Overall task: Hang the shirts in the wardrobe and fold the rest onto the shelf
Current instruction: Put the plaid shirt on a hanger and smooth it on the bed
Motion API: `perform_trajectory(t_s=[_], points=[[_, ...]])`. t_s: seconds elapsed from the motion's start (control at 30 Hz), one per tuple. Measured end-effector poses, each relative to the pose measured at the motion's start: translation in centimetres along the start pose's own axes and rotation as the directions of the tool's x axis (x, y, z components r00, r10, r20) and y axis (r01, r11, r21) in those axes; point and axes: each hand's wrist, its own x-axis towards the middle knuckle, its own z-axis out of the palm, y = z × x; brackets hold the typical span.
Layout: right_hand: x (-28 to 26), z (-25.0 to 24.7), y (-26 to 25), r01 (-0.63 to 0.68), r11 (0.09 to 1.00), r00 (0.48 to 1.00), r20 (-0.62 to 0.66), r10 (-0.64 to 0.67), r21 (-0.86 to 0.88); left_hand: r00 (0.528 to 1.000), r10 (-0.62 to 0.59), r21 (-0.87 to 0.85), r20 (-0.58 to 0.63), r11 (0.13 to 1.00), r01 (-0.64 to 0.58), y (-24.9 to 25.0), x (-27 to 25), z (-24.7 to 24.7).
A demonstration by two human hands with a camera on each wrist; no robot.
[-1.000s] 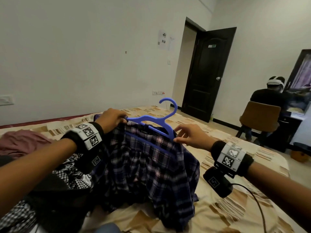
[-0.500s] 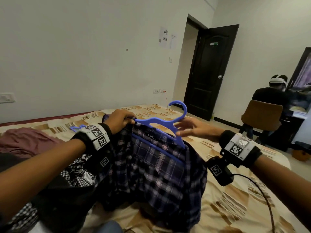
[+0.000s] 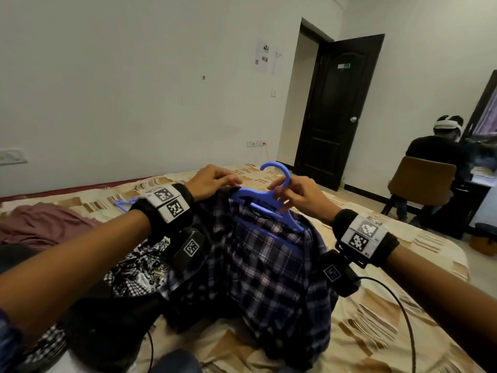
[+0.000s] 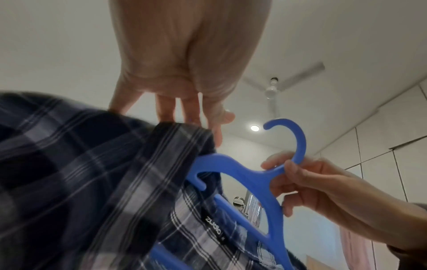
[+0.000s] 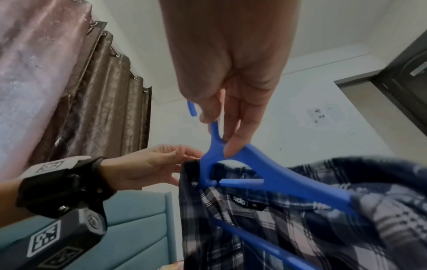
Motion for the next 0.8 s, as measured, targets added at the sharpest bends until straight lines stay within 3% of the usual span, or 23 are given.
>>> perform_trajectory(t_s=[0.2,0.27,0.4,0.7,0.8], points=[[-0.1,-0.8,0.1,0.005,0.995,1.0,-0.01,-0.004,0.103,0.987,0.018,0.312,0.158,0.948,-0.067,-2.2,-1.0,-0.4],[-0.2,-0.7,0.0,0.004,0.991,1.0,0.011,-0.005,0.134,0.99,0.048,0.337,0.135,0.937,-0.091,-2.4,-1.2,-0.1],[-0.4,-0.5,0.1,-0.014,0.986,0.999,0.033,0.009,0.168,0.995,0.093,0.233,0.042,0.967,-0.1,-2.2,-1.2,0.8],[-0.7,-0.8,-0.7,-0.013,0.995,0.97,0.241,-0.012,0.103,0.983,-0.002,0.031,-0.185,0.999,0.008,-1.3,-0.5,1.4],[-0.2,-0.1,-0.8,0.026,1.0,0.965,0.259,-0.03,0.018,0.993,0.015,0.029,-0.113,1.0,-0.012,-0.5,-0.2,1.7]])
